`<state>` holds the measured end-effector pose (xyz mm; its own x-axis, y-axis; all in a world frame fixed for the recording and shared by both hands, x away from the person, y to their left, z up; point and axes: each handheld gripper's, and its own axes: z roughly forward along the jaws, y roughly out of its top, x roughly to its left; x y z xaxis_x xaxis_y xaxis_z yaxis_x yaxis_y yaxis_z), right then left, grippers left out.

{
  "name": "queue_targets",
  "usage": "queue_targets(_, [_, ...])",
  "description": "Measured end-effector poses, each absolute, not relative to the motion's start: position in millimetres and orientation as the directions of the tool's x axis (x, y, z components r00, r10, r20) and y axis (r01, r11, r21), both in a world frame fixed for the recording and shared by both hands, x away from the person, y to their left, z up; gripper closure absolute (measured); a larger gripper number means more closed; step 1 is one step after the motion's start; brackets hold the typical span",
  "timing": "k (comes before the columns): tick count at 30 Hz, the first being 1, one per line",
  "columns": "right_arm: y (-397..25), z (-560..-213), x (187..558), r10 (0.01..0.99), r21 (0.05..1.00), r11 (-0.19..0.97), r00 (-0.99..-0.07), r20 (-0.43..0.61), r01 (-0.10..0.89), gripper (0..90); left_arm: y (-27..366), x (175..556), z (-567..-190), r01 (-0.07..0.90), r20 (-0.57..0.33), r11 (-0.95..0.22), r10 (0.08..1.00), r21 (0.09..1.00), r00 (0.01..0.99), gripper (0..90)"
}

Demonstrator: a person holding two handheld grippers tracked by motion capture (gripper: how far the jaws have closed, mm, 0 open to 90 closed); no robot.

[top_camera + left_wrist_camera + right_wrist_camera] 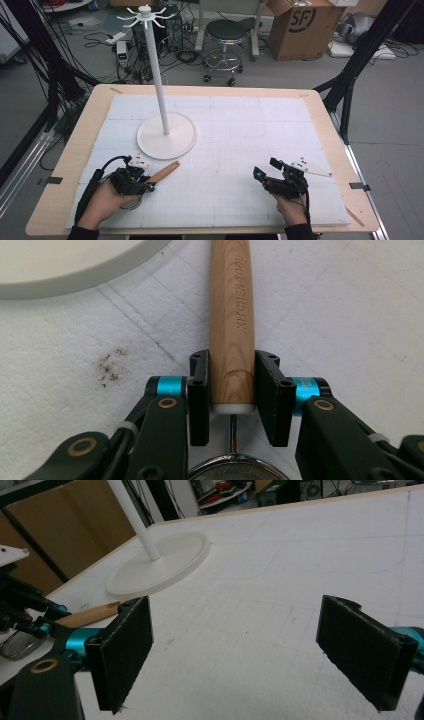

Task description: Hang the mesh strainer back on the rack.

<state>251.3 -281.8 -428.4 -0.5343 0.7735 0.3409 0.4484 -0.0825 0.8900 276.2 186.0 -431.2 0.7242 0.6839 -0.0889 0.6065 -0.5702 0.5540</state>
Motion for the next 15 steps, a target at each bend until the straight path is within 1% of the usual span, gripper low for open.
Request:
queue_targets(5, [-283.8, -427.3, 247.8, 0.775, 0.893, -0.091, -0.532, 0.342, 0.442, 14.1, 187.7, 281.4, -431.3, 0.631, -0.129, -0.559, 0.685, 0.538, 0.717, 69.7])
queue_targets(11, [-282.4, -430.1, 251.5, 0.774, 0.894, -0.082, -0.536, 0.336, 0.441, 14.1, 178.3, 277.5, -429.2, 0.615, -0.059, -0.595, 0.692, 0.518, 0.719, 69.7])
queue_targets(15, [-280.4, -430.1, 251.9, 0.772, 0.892, -0.077, -0.540, 0.336, 0.445, 14.2, 169.9, 276.1, -426.5, 0.606, -0.002, -0.632, 0.691, 0.484, 0.723, 69.6])
